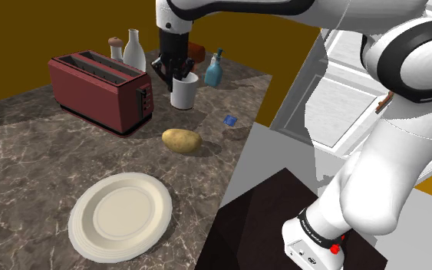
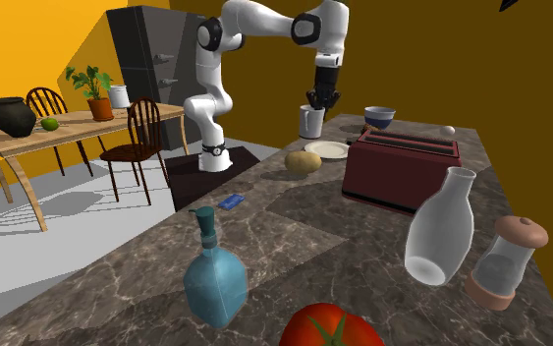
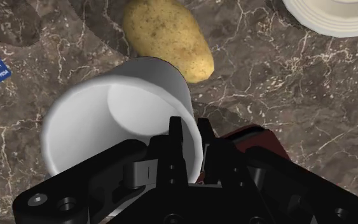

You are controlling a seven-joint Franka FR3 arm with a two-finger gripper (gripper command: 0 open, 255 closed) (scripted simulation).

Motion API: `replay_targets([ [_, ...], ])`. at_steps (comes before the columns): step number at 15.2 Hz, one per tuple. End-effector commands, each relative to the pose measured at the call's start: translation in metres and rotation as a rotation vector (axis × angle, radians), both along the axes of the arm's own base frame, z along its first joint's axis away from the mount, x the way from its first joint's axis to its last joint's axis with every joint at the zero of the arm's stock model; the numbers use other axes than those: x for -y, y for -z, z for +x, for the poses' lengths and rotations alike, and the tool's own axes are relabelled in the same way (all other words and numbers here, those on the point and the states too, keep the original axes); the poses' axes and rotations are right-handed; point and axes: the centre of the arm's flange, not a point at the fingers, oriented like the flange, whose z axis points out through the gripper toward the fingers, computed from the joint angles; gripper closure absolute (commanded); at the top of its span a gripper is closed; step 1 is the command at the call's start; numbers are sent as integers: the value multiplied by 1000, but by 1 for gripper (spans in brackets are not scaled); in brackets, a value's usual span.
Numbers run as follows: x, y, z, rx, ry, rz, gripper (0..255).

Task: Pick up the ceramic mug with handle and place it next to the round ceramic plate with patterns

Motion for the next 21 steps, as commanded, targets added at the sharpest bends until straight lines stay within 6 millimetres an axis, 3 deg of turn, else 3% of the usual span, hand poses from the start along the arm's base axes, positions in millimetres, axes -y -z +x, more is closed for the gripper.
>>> replay_targets([
  [1, -24, 0, -12, 1, 1, 0, 255],
  [6, -80, 0, -39, 1, 1, 0, 255],
  [21, -80, 79, -39, 1, 1, 0, 255],
])
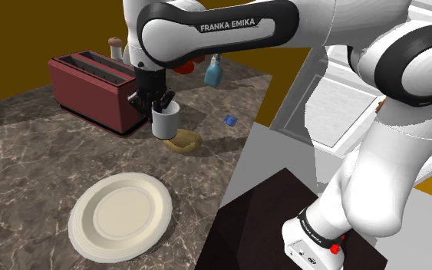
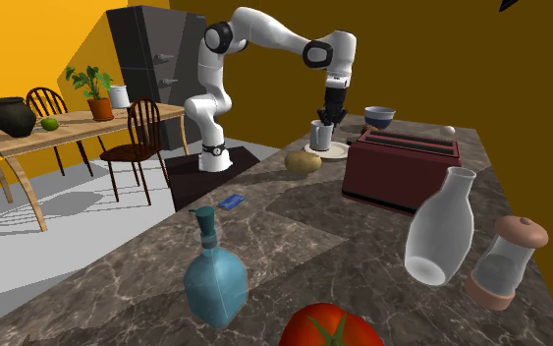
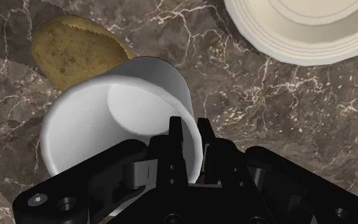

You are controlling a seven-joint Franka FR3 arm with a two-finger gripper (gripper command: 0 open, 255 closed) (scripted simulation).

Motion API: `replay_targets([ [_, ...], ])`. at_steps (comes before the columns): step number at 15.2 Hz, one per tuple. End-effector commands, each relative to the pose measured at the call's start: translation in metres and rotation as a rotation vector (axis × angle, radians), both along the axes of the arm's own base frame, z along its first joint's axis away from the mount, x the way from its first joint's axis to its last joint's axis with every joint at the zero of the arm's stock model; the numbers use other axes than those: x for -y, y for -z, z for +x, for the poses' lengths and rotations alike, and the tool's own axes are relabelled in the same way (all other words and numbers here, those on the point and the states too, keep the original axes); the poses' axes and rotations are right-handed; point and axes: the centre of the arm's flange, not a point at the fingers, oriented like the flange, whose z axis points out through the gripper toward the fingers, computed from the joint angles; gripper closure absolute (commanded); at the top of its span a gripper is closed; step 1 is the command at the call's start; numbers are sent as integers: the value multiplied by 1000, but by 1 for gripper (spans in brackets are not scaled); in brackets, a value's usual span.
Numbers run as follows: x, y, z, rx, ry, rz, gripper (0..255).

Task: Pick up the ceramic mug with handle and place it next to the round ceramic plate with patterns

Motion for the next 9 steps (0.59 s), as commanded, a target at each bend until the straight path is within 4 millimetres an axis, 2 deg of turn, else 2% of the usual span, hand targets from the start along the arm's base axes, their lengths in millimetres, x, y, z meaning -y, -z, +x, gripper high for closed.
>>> replay_targets([
  [1, 0, 11, -1, 1, 0, 0, 255],
  [9, 0, 53, -1, 1, 0, 0, 255],
])
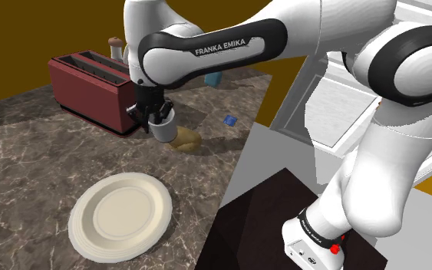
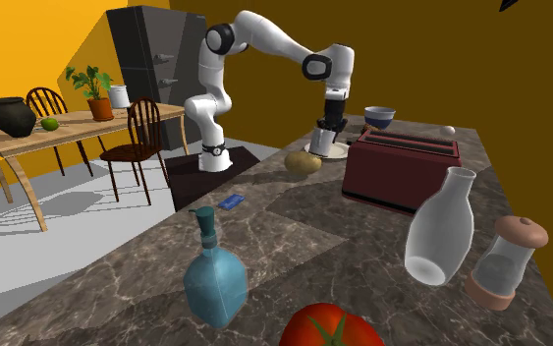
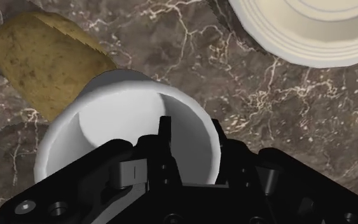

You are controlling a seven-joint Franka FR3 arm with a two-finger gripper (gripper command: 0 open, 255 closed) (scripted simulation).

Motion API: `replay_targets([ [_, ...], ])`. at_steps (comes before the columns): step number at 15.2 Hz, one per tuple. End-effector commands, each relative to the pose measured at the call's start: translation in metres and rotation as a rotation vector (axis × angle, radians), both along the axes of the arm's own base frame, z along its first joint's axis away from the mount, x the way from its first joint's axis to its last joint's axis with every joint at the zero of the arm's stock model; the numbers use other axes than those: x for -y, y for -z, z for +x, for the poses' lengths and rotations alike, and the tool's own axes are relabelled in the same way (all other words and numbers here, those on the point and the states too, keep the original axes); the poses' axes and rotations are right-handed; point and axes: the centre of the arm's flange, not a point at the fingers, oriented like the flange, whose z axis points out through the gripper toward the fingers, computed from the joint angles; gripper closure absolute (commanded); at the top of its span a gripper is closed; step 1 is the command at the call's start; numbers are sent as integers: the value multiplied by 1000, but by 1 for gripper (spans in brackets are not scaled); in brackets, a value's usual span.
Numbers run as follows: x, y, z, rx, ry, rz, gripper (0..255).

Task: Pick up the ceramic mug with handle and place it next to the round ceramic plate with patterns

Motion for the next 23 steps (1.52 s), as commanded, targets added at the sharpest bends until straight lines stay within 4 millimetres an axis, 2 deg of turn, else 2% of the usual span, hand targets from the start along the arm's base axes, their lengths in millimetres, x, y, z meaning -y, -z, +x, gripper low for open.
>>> replay_targets([
  [1, 2, 18, 0, -13, 4, -8, 255],
  [7, 2, 49, 0, -13, 4, -8, 255],
  [14, 2, 49, 0, -13, 4, -8, 255],
  [15, 0, 45, -2, -13, 4, -8, 0],
  [16, -9, 36, -6, -12, 5, -9, 0],
  [17, -5, 30, -6, -13, 5, -8, 0],
  [19, -2, 32, -7, -13, 5, -8, 0],
  [20, 2, 49, 0, -13, 4, -8, 0],
  [23, -1, 10, 0, -13, 4, -8, 0],
])
